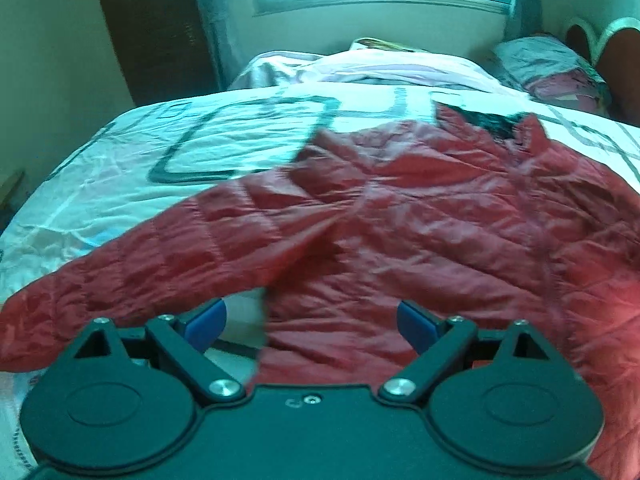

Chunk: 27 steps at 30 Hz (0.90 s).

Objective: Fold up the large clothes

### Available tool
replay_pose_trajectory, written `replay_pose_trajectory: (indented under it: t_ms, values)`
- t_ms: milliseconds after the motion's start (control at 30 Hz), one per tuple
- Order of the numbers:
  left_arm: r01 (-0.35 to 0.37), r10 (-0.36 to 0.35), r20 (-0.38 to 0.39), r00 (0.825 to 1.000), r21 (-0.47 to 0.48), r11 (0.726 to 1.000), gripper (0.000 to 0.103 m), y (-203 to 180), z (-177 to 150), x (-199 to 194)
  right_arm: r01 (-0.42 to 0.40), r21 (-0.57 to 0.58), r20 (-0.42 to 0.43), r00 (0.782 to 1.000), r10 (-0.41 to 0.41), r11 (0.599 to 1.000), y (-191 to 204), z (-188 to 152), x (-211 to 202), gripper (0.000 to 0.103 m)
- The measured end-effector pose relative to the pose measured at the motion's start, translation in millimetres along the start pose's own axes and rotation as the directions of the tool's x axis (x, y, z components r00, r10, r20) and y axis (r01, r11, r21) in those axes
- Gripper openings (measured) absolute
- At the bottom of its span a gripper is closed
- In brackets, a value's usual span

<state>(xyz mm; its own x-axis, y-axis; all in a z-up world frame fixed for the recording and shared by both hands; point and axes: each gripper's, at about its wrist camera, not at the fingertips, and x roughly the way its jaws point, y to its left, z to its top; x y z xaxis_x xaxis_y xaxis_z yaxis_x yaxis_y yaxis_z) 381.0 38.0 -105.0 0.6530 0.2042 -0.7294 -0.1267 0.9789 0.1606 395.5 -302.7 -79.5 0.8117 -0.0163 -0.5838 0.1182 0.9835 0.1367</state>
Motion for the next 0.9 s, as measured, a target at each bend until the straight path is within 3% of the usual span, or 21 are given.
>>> replay_pose_trajectory:
  t_ms: [133, 267, 467, 500, 533, 567, 600, 633, 733, 900]
  values:
    - [-0.021, 0.021, -0.007, 1.0, -0.034, 0.999, 0.092, 30, 1, 4, -0.145, -0.058, -0.057, 0.988, 0.142, 0.988, 81, -6, 30, 0.006]
    - [-0.023, 0.022, -0.008, 1.0, -0.061, 0.998, 0.092, 51, 4, 8, -0.24, -0.084, -0.143, 0.963, 0.227, 0.967, 144, -25, 55, 0.006]
    - [0.001, -0.001, -0.007, 1.0, -0.067, 0.998, 0.092, 59, 11, 15, -0.317, -0.052, -0.246, 0.923, 0.295, 0.947, 178, -48, 77, 0.007]
    - [0.012, -0.012, -0.007, 1.0, -0.068, 0.998, 0.092, 57, 12, 16, -0.317, -0.04, -0.261, 0.919, 0.296, 0.948, 180, -49, 79, 0.011]
    - [0.026, -0.027, -0.009, 1.0, -0.07, 0.997, 0.093, 56, 14, 18, -0.325, -0.025, -0.267, 0.913, 0.307, 0.945, 179, -48, 80, 0.03]
    - [0.048, -0.049, -0.013, 0.999, -0.075, 0.996, 0.093, 53, 17, 19, -0.34, -0.008, -0.262, 0.908, 0.326, 0.941, 175, -46, 76, 0.063]
    - [0.067, -0.068, -0.017, 0.998, -0.077, 0.995, 0.094, 49, 19, 21, -0.335, -0.003, -0.236, 0.916, 0.325, 0.942, 171, -44, 69, 0.079]
    - [0.088, -0.09, -0.02, 0.996, -0.08, 0.993, 0.094, 44, 21, 22, -0.326, -0.013, -0.197, 0.927, 0.318, 0.945, 166, -42, 61, 0.088]
    - [0.167, -0.17, -0.028, 0.985, -0.089, 0.982, 0.096, 25, 28, 27, -0.295, -0.038, -0.146, 0.947, 0.287, 0.955, 147, -36, 37, 0.088]
    - [0.286, -0.289, -0.052, 0.956, -0.064, 0.956, 0.095, -20, 40, 44, -0.129, -0.075, -0.037, 0.991, 0.126, 0.989, 94, -27, -3, 0.088]
